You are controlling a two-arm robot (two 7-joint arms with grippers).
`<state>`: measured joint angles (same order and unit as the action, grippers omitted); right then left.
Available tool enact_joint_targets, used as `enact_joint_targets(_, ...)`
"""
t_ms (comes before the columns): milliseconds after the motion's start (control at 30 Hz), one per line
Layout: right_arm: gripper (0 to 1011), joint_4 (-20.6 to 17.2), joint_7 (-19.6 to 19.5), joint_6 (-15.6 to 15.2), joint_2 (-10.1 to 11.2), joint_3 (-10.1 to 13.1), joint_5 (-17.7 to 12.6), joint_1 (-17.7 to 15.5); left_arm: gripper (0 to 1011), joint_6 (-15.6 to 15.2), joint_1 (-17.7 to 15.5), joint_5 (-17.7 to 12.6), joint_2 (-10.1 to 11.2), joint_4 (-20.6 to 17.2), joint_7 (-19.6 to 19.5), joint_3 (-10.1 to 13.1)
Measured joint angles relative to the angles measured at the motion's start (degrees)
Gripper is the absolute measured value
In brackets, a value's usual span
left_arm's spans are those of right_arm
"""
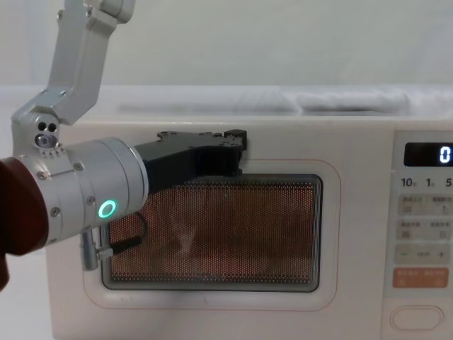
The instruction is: Press the button to open the microwave door with one hand; close the microwave door with the other hand.
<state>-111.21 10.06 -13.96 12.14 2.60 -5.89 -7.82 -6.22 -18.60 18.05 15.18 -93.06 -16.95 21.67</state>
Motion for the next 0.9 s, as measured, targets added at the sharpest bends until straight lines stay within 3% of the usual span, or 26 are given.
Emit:
enact_joint_targets(733, 1002, 0.0, 0.0, 0.0, 0.0, 0.0, 0.0, 0.0, 0, -1.58, 0.11, -1.39, -1.29, -0.02, 1.23, -0.45)
enact_joint_targets(900, 1002, 0.0, 0.0, 0.0, 0.0, 0.0, 0.0, 0.0, 0, -0.13, 0.86, 0.46, -0.89, -1.17, -1.32, -0.7)
